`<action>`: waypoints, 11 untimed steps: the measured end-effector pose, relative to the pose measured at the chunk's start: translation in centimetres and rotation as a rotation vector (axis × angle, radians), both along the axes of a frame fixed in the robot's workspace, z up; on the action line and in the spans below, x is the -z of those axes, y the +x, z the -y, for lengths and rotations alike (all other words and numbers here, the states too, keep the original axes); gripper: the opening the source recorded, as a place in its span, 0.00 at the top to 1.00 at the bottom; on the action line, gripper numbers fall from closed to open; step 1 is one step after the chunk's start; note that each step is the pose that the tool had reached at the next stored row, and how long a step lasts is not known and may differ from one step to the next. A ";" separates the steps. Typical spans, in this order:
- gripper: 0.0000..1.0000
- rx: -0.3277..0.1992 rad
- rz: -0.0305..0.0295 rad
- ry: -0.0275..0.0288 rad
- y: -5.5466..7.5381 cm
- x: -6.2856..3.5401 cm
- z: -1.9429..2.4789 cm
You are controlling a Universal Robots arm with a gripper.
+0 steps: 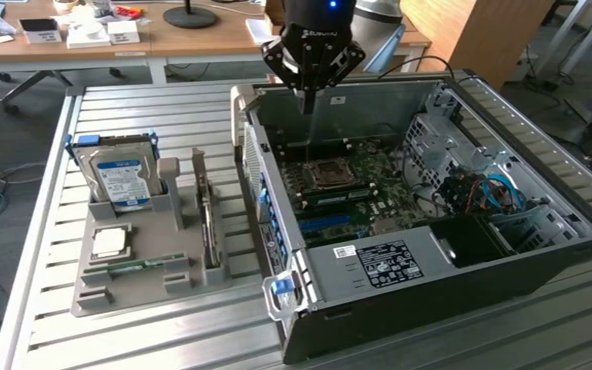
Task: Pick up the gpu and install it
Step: 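Reach for the gpu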
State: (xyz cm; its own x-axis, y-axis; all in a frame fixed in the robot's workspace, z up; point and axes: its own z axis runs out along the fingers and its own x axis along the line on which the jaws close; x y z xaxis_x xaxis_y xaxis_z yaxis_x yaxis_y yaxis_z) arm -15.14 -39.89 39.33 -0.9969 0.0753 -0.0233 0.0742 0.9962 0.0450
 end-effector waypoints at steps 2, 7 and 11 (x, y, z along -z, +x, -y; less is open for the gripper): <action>0.89 0.000 0.0000 0.0000 -0.2 0.00 0.00; 0.89 0.000 0.0000 0.0000 -0.7 0.00 0.00; 0.89 0.000 0.0000 0.0000 -1.2 0.00 0.00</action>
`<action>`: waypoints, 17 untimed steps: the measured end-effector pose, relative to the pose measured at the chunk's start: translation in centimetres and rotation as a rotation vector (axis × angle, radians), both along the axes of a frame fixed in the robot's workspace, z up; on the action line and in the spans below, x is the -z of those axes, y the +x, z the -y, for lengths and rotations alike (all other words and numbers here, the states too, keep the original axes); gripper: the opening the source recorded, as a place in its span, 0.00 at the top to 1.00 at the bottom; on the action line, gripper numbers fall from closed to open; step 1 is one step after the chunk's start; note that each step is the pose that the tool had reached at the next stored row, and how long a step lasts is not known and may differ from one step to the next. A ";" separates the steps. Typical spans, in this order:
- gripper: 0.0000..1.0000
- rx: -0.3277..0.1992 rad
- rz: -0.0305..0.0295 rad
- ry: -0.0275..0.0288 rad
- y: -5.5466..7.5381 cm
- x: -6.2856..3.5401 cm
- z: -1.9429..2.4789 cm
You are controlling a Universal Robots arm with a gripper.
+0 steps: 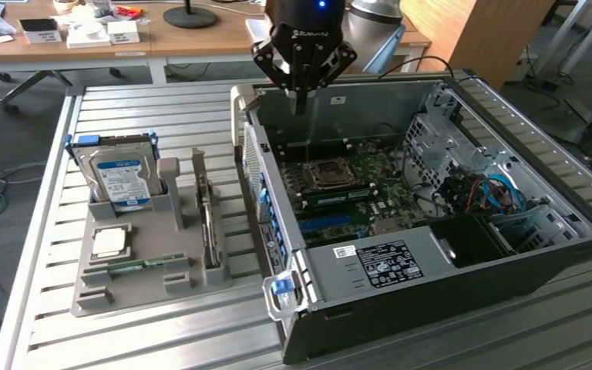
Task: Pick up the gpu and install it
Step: 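Reach for the gpu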
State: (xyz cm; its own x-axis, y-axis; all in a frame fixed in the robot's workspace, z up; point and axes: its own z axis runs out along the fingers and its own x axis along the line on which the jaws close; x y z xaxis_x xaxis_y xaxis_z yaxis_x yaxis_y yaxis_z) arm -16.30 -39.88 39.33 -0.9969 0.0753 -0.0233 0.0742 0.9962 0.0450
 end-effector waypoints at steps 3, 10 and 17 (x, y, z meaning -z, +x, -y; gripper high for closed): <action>0.89 0.000 0.0000 0.0000 -0.3 0.00 0.00; 0.89 0.000 0.0000 0.0000 -0.8 0.00 0.00; 0.89 0.000 0.0000 0.0000 -1.5 0.00 0.00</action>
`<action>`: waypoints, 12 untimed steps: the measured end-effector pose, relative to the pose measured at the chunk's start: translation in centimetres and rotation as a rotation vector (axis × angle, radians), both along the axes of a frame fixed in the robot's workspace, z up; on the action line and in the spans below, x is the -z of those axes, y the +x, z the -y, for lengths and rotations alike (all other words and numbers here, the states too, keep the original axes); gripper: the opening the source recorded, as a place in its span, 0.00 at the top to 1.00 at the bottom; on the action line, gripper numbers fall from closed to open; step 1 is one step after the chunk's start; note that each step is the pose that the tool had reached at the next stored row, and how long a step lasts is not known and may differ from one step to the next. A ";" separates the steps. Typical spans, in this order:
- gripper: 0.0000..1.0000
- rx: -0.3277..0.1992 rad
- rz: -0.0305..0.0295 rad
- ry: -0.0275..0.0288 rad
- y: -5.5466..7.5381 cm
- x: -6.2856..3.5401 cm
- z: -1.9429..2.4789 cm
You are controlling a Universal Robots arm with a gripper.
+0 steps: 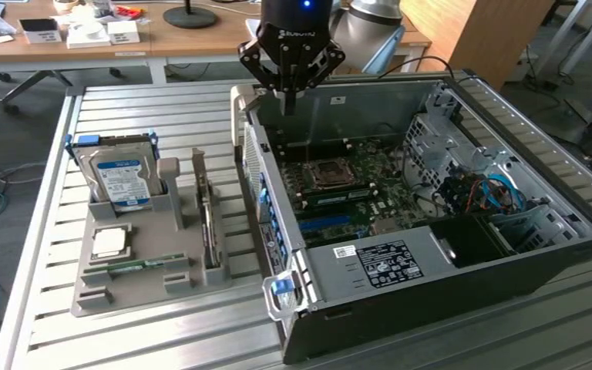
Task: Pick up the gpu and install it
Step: 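Reach for the gpu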
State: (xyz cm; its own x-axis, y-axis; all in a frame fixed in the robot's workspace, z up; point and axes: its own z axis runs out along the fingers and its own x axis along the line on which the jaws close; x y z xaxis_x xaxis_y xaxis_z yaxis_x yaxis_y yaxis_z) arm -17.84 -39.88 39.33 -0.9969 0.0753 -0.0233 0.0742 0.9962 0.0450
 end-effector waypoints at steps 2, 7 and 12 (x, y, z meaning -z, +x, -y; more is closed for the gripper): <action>0.89 0.000 0.0000 0.0000 -0.2 0.00 0.00; 0.89 0.000 0.0000 0.0000 -0.6 0.00 0.00; 0.89 0.000 0.0000 0.0000 -1.1 0.00 0.00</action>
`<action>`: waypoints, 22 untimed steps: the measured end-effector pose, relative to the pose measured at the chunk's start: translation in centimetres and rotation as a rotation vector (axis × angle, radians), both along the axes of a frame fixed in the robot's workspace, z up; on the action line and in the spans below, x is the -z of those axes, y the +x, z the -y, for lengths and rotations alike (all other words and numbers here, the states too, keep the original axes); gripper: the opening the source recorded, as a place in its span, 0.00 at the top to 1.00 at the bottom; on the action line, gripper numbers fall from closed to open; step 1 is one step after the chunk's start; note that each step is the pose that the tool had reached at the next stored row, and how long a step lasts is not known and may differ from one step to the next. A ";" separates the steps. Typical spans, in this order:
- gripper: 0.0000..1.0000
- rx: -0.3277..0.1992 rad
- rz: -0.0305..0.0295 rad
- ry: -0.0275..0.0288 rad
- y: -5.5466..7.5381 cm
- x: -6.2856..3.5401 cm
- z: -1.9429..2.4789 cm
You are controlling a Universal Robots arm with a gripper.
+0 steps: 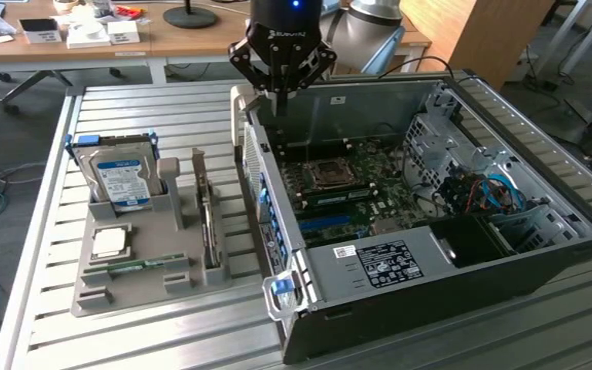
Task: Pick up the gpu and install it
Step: 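Reach for the gpu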
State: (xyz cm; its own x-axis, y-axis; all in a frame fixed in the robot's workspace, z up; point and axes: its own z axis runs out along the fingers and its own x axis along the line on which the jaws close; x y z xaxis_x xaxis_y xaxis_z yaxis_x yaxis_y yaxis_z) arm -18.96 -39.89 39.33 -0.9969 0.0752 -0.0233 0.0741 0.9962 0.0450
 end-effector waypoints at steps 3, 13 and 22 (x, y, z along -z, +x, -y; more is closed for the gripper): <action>0.89 0.000 0.0000 -0.0001 -0.3 0.00 0.00; 0.89 0.000 0.0000 -0.0001 -1.2 0.00 0.00; 0.89 0.000 0.0000 0.0000 -2.2 0.00 0.00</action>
